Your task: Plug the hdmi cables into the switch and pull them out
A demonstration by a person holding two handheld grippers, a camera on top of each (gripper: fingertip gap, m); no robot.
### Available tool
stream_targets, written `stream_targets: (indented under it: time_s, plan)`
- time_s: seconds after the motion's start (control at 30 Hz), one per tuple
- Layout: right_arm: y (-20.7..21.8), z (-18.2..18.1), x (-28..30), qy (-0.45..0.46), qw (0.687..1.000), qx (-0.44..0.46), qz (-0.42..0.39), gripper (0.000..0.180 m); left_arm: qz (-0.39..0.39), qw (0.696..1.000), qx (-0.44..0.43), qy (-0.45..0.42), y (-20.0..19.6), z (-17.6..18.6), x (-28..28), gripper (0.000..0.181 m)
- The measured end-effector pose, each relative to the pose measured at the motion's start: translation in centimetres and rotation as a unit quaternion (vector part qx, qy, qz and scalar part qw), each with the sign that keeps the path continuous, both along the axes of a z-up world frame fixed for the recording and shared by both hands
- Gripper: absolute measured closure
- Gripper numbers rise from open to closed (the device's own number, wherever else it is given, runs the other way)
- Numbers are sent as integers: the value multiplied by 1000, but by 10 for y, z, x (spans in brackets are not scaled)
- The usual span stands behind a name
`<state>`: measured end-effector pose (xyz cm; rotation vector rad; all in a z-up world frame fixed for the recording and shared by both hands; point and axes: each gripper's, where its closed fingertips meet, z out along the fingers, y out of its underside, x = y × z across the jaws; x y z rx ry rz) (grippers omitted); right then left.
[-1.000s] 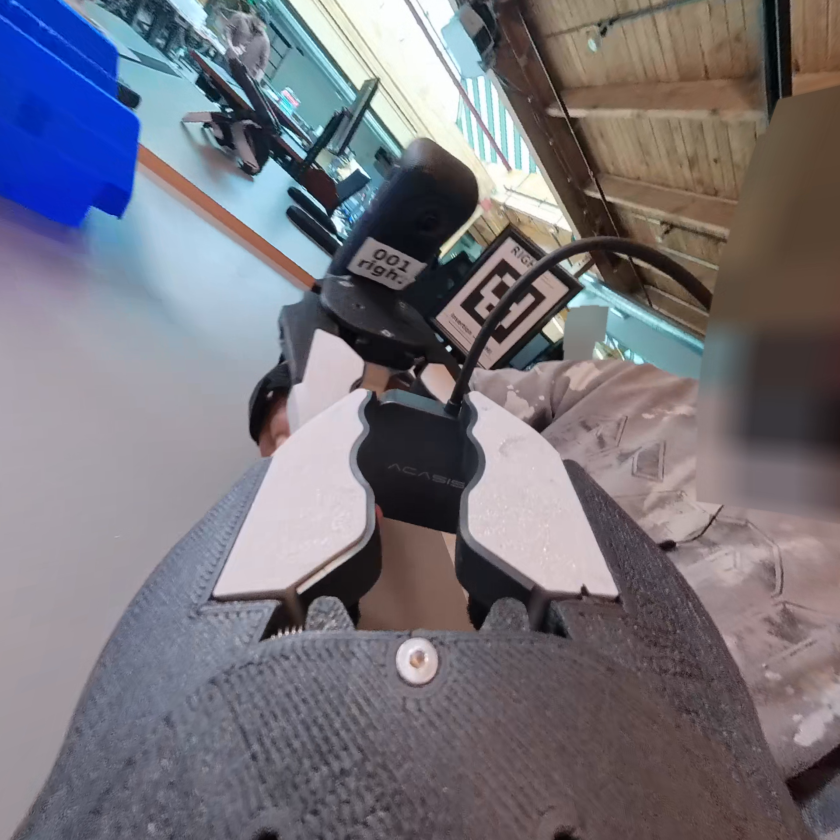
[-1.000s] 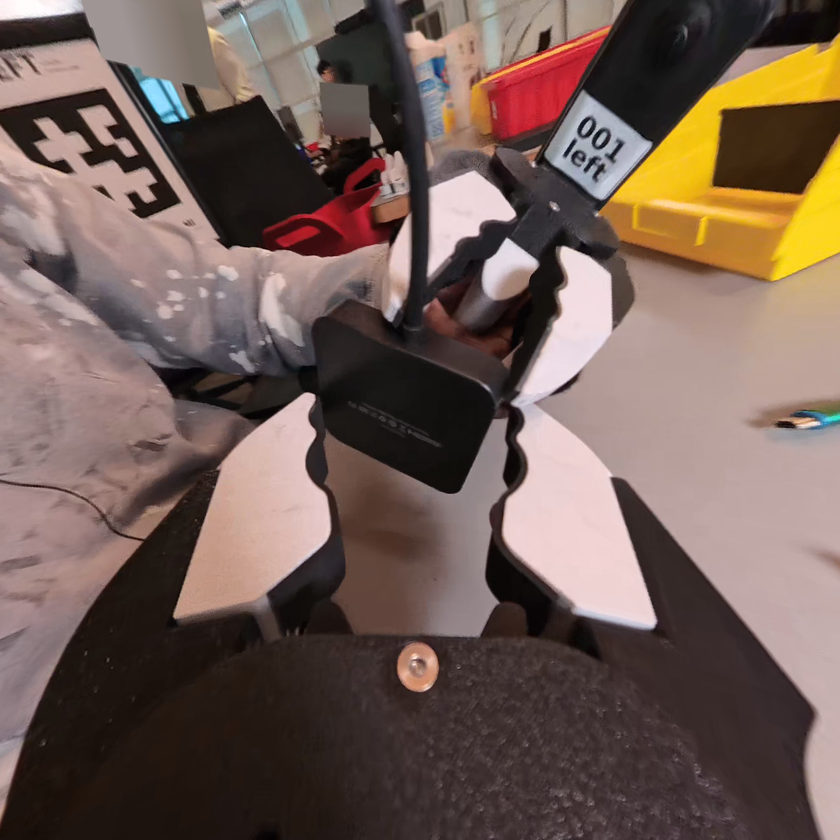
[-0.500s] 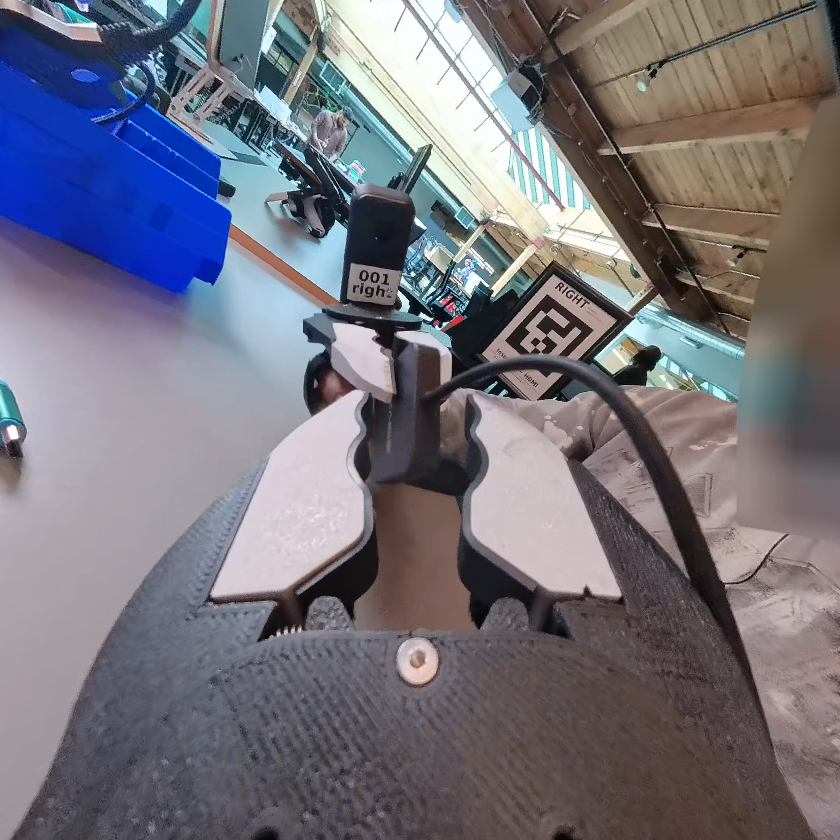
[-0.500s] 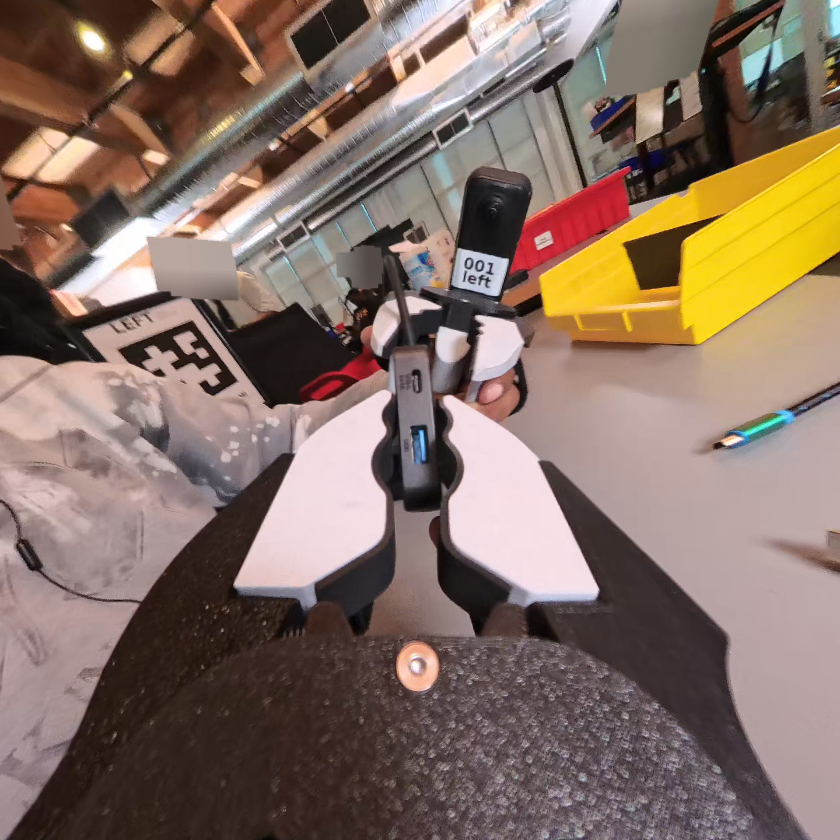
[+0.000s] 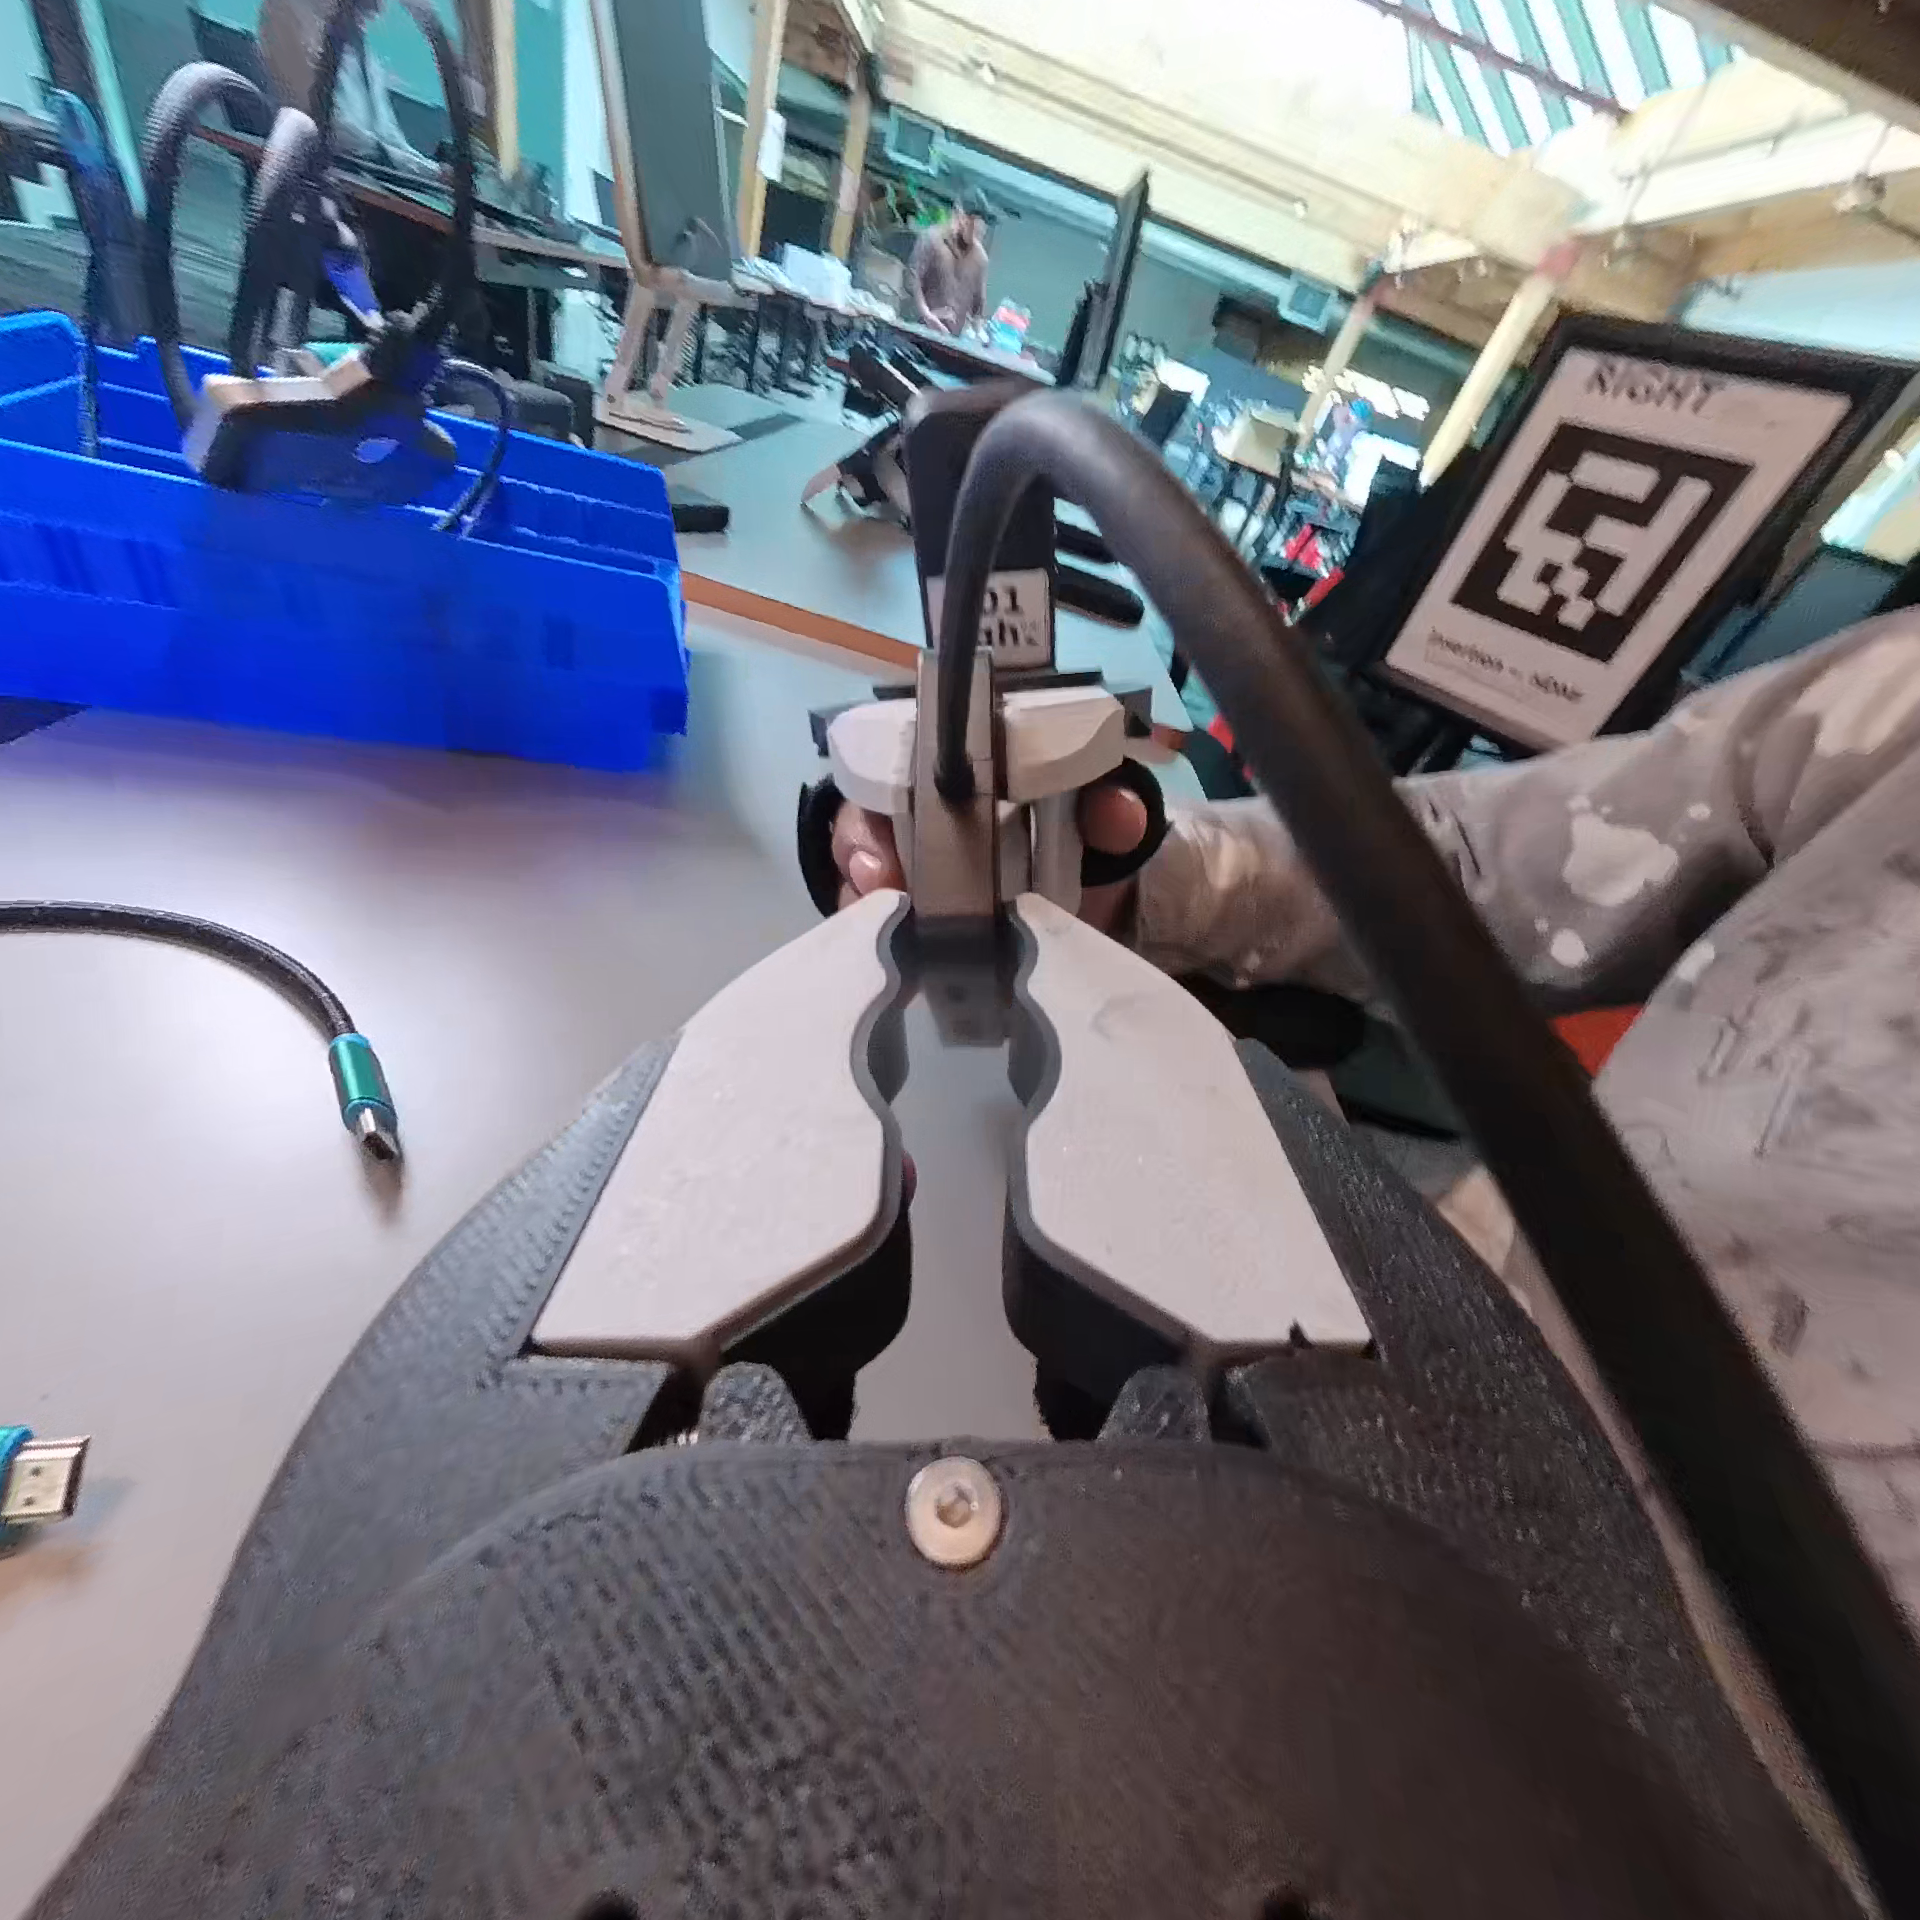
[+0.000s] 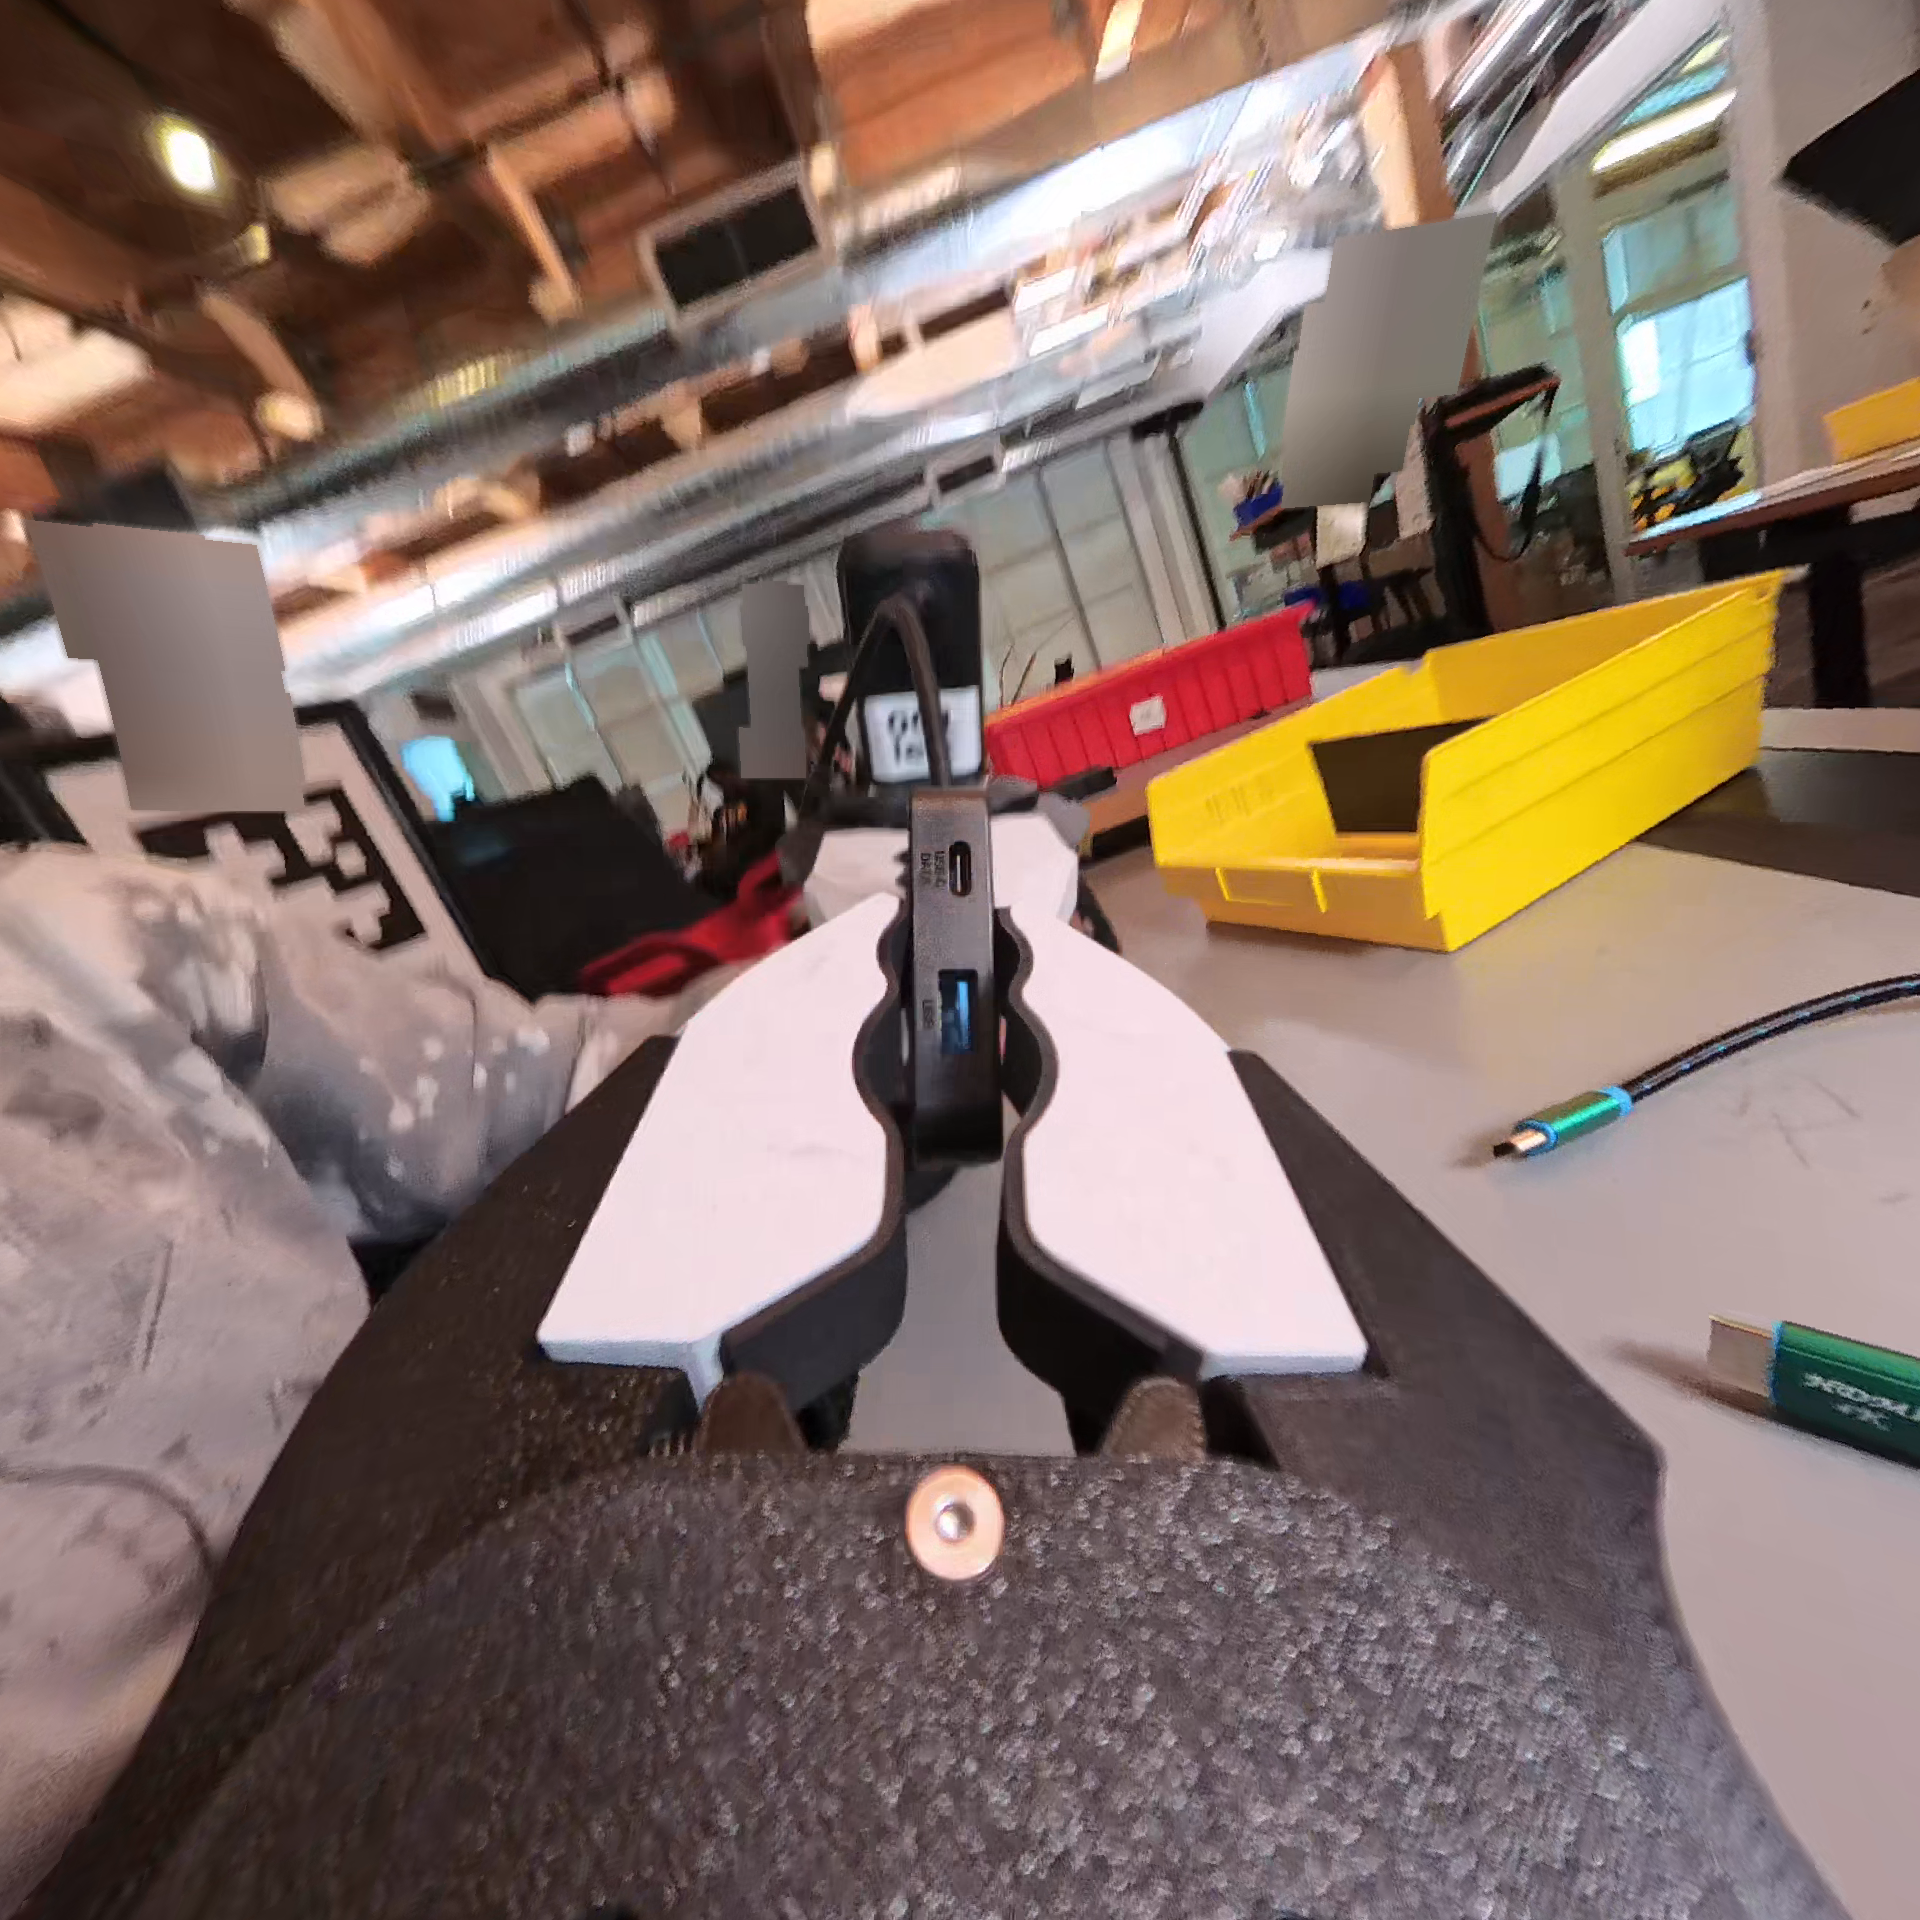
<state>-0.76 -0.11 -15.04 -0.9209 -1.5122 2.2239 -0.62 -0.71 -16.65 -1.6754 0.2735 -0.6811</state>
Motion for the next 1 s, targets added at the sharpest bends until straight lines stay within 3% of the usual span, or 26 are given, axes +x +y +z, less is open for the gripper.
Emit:
stream_targets:
  time_s: [0.17,0.27,0.33,0.57,0.7,0.77,0.87,1.0]
  plan:
    - [-28,-45,10,-20,974,223,40,157,-68,992,-41,99,-25,-21,5,166]
    - [-45,-59,13,-21,959,277,54,153,-96,984,-67,138,-31,-35,15,166]
    - [-49,-65,13,-15,952,301,50,162,-107,982,-68,136,-31,-37,21,166]
    - [-23,-29,12,9,977,213,25,166,-68,992,-36,99,-27,-20,-1,155]
    - [34,14,12,56,991,110,-49,166,60,988,-98,106,7,-31,-66,155]
    - [61,24,12,66,991,77,-88,166,101,975,-153,124,33,-43,-87,154]
    - [89,22,10,62,987,59,-136,166,104,947,-246,178,76,-69,-95,147]
    - [104,15,7,51,984,59,-163,166,79,885,-390,242,110,-119,-96,137]
